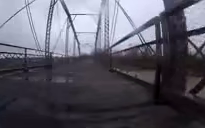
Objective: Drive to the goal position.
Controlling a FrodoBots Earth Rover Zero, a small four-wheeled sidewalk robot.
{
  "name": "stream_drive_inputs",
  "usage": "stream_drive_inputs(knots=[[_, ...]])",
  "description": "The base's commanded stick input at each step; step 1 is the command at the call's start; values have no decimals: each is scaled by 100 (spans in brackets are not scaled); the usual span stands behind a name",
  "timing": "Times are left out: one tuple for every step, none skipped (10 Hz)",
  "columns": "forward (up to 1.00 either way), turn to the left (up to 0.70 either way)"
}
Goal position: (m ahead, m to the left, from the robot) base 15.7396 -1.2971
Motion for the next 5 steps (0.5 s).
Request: stream_drive_inputs(knots=[[100,0],[100,0],[100,0],[100,0],[100,0]])
